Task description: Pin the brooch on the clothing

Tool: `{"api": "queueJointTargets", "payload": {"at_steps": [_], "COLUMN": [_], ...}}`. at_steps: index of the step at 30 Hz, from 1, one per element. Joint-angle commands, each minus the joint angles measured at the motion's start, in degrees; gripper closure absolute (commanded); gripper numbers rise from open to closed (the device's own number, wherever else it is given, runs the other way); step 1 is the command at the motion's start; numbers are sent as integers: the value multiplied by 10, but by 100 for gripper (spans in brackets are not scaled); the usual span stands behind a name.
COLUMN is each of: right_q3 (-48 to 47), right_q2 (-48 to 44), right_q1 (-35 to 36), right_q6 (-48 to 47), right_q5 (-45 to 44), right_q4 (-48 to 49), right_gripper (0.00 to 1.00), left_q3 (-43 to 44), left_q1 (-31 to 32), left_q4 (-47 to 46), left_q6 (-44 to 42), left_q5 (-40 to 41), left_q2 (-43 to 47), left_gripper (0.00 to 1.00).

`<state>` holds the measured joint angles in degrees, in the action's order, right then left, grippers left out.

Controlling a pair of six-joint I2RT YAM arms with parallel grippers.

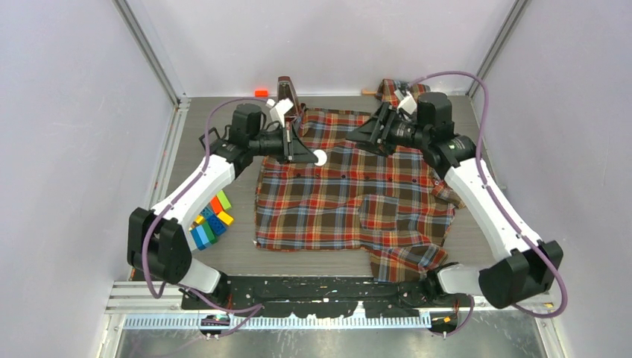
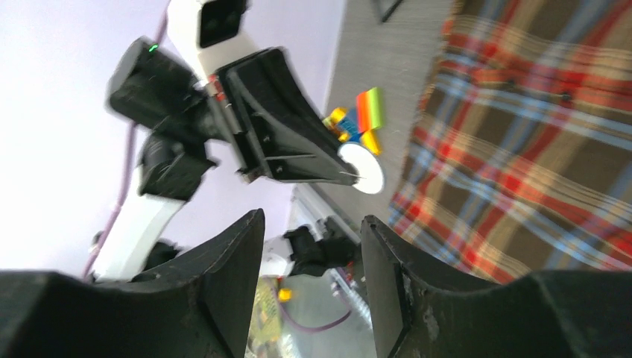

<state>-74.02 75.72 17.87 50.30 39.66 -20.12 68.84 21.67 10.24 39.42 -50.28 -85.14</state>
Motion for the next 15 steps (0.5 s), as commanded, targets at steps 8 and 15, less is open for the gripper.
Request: {"api": "queueJointTargets", "payload": {"at_steps": [8,15], "right_q3": [123,187], "right_q2": [-56,0], "right_q1": [28,57], "right_q6": [-111,-118], "right_q5": [-461,-538], "right_q4": [-220,-165], "right_gripper": [47,51], "left_q3": [-116,-161], "left_q1": [113,173], "left_q4": [-50,-93], "left_q6": [-57,-10], "left_q5": [239,299], "left_q2": [59,66], "left_gripper": [100,100]}}
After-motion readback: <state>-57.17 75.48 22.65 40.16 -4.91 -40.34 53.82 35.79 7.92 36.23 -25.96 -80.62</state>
